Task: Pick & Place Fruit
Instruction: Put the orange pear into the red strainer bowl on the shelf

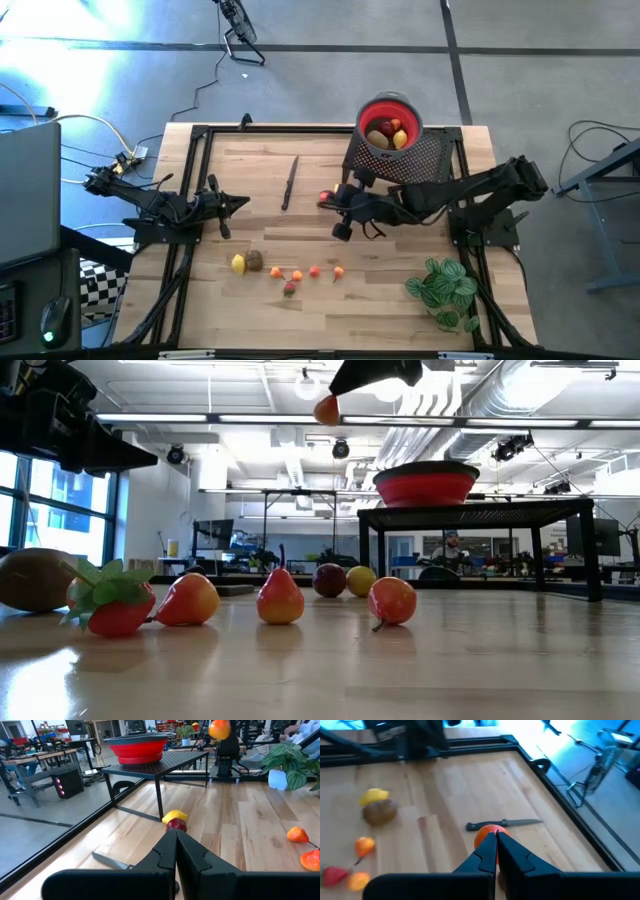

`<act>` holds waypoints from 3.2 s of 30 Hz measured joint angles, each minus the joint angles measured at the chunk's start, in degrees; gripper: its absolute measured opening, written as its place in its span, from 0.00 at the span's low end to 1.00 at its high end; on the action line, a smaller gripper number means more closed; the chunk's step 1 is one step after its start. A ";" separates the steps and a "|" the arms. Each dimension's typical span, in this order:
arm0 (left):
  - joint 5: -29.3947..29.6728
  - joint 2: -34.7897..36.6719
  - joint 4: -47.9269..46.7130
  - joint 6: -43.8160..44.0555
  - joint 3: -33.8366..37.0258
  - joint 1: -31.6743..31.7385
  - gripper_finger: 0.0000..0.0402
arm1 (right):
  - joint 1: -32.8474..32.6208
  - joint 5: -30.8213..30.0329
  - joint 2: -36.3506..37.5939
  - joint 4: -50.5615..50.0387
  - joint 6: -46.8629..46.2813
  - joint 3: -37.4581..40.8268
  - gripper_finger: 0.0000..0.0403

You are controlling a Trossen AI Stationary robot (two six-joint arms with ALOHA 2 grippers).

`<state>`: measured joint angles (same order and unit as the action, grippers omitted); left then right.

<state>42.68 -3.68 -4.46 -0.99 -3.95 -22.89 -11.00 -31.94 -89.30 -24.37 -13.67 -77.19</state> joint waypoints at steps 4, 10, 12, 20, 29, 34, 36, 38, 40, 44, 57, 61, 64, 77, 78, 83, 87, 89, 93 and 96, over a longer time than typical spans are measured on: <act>-0.02 0.00 0.08 0.32 0.00 0.01 0.00 | 1.34 -1.86 0.00 0.39 -1.38 0.00 0.01; -0.02 0.00 0.04 1.30 0.00 -0.01 0.00 | 3.26 -9.04 0.00 1.06 -1.43 0.00 0.01; -0.02 0.00 0.04 1.31 0.00 0.01 0.00 | 4.46 -10.00 0.00 1.07 -1.00 0.00 0.01; -0.02 0.00 0.05 1.33 0.00 0.00 0.00 | 11.53 -8.08 0.62 0.82 2.76 0.00 0.01; 0.02 0.02 0.06 1.36 0.00 0.00 0.00 | 18.86 -5.45 4.47 0.84 7.85 -0.04 0.01; 0.06 0.02 0.06 1.36 0.00 -0.01 0.00 | 22.49 -5.48 7.55 -0.95 10.73 -0.02 0.01; 0.00 0.02 0.06 1.36 0.00 0.01 0.00 | 23.85 -5.64 8.34 -1.65 10.95 -0.02 0.01; 0.00 0.02 0.08 1.36 0.00 0.01 0.00 | 25.89 -5.62 9.46 -3.44 10.97 -0.02 0.01; 0.01 0.02 0.07 1.36 0.00 0.00 0.00 | 27.85 -5.60 10.24 -4.54 10.97 0.00 0.01; 0.00 0.02 0.18 1.38 0.00 -0.01 0.00 | 31.98 -5.34 10.88 -6.58 10.99 -0.02 0.01; -0.04 0.02 0.39 1.36 0.02 0.00 0.00 | 43.26 4.69 11.06 -8.86 10.79 -0.02 0.01; -0.04 0.02 0.42 1.36 0.02 0.01 0.00 | 45.78 7.28 11.04 -8.84 10.28 -0.02 0.01; -0.04 0.02 0.43 1.35 0.02 0.00 0.00 | 47.12 8.96 11.04 -8.86 10.22 -0.02 0.01; 0.04 0.02 0.45 1.31 0.02 0.01 0.00 | 49.03 11.62 8.60 -10.53 8.78 -0.02 0.01; 0.04 0.02 0.45 1.31 0.02 -0.01 0.00 | 49.02 11.98 7.95 -10.83 8.76 -0.02 0.01; 0.04 0.02 0.47 1.31 0.02 0.01 0.00 | 49.00 13.18 5.36 -11.00 8.83 -0.02 0.01; 0.04 0.02 0.47 1.31 0.02 -0.01 0.00 | 49.00 15.77 4.39 -10.89 8.76 -0.02 0.01; 0.04 0.02 0.47 1.31 0.02 0.01 0.00 | 48.97 16.54 3.77 -10.37 8.76 -0.02 0.01; 0.07 0.02 0.47 1.31 0.02 -0.01 0.00 | 48.98 17.90 3.28 -10.35 8.74 0.00 0.01; 0.15 0.00 0.47 1.29 0.02 -0.01 0.00 | 48.87 18.62 2.95 -10.83 8.70 0.00 0.01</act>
<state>42.83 -3.68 -3.99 0.30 -3.92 -22.90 37.87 -13.32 -86.35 -35.20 -4.97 -77.19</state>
